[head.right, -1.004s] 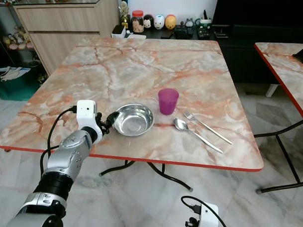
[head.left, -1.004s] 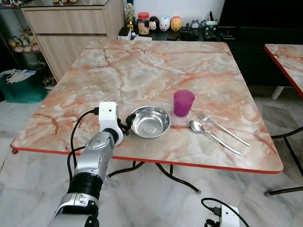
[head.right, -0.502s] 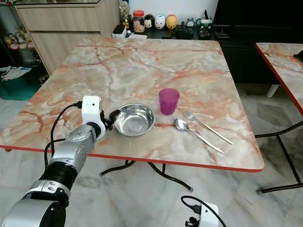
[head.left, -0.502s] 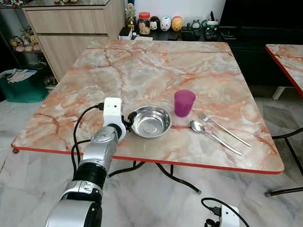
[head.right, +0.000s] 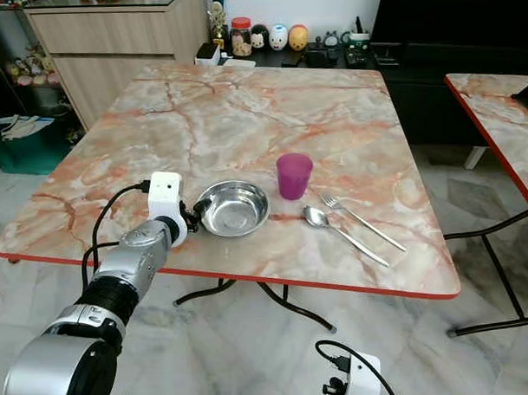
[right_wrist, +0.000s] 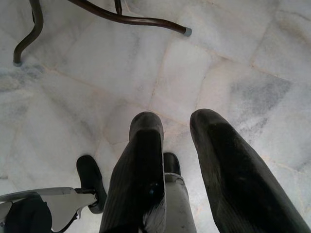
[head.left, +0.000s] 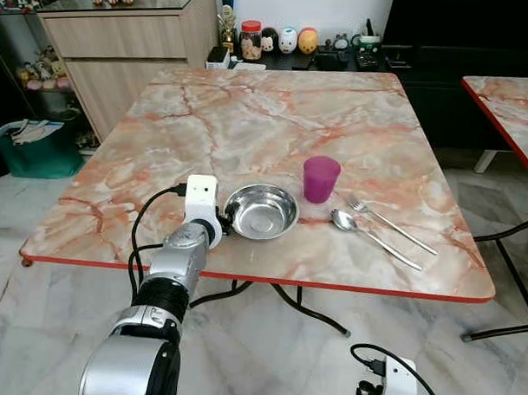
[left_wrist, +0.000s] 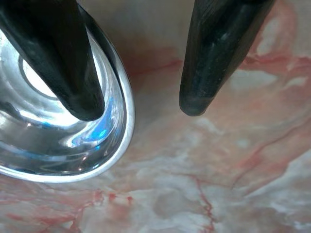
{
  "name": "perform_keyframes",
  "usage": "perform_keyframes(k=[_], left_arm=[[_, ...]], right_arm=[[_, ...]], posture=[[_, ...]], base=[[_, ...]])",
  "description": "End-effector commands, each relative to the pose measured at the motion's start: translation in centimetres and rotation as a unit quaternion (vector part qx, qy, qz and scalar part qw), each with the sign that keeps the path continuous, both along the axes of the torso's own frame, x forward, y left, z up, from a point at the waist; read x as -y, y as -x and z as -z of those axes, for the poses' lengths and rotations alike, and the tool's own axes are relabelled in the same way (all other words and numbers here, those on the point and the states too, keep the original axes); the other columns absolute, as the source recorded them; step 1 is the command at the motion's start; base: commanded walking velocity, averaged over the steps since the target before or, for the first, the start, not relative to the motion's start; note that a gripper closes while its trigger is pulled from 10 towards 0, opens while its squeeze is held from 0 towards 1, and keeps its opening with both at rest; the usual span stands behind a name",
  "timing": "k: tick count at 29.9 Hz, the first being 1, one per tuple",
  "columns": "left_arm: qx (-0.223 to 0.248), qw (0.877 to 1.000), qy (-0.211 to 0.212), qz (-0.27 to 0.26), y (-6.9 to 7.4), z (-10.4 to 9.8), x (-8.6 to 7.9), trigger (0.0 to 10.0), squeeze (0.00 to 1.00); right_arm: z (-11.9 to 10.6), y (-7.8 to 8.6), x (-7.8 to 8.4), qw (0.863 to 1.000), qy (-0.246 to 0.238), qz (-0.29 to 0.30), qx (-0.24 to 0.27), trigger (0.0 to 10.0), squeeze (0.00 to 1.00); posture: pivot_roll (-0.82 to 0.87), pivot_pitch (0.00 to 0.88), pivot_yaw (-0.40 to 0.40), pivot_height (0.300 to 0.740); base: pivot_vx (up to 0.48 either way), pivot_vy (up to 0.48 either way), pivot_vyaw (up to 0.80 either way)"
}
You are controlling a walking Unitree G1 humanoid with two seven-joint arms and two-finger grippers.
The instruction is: Setting the table
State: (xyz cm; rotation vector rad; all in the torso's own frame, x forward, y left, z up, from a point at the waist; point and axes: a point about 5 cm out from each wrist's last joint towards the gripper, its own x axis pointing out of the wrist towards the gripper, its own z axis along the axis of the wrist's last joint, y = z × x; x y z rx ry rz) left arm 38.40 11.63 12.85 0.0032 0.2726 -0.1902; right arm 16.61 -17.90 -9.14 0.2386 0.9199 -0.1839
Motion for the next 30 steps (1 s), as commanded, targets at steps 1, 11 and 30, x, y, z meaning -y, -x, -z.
perform_keyframes(k=[1, 11, 30], left_arm=[[-0.003, 1.0, -0.007, 0.004, -0.2, -0.2, 0.4, 10.0, 0.0], [-0.03, 0.999, -0.011, 0.023, 0.2, 0.9, 0.9, 10.0, 0.0], [-0.053, 0.998, 0.005, 0.043, 0.4, 1.5, 1.3, 0.0, 0.0]], right_arm=[[0.0, 0.0, 0.0, 1.0, -0.003, 0.004, -0.002, 10.0, 0.0], [0.1, 0.1, -0.1, 1.0, -0.005, 0.003, -0.004, 10.0, 0.0], [0.1, 0.1, -0.1, 1.0, -0.005, -0.004, -0.004, 10.0, 0.0]], posture=[[0.08, 0.013, -0.024, 0.74], [0.08, 0.014, -0.024, 0.74], [0.08, 0.007, -0.022, 0.74]], base=[[0.0, 0.0, 0.0], [0.0, 0.0, 0.0], [0.0, 0.0, 0.0]])
